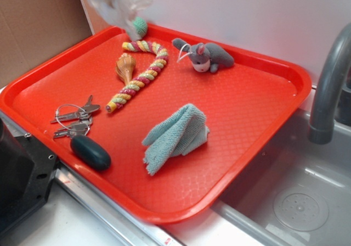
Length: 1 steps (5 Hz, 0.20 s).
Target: Grab the white paper.
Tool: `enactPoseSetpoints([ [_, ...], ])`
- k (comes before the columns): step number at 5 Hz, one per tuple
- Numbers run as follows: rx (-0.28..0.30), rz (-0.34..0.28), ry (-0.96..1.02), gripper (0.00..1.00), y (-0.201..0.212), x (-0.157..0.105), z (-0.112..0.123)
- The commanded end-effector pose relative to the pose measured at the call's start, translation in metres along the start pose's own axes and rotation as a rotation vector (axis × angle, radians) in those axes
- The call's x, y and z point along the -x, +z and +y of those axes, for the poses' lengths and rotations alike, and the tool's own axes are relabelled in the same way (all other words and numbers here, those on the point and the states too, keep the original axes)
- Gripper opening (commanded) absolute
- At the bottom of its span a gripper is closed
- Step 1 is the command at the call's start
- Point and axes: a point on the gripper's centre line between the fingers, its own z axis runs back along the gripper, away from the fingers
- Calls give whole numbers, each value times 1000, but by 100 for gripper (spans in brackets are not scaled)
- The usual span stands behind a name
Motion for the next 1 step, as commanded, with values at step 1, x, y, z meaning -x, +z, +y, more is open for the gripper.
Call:
enactPoseSetpoints([
  [1,-44,-94,179,0,39,-34,16],
])
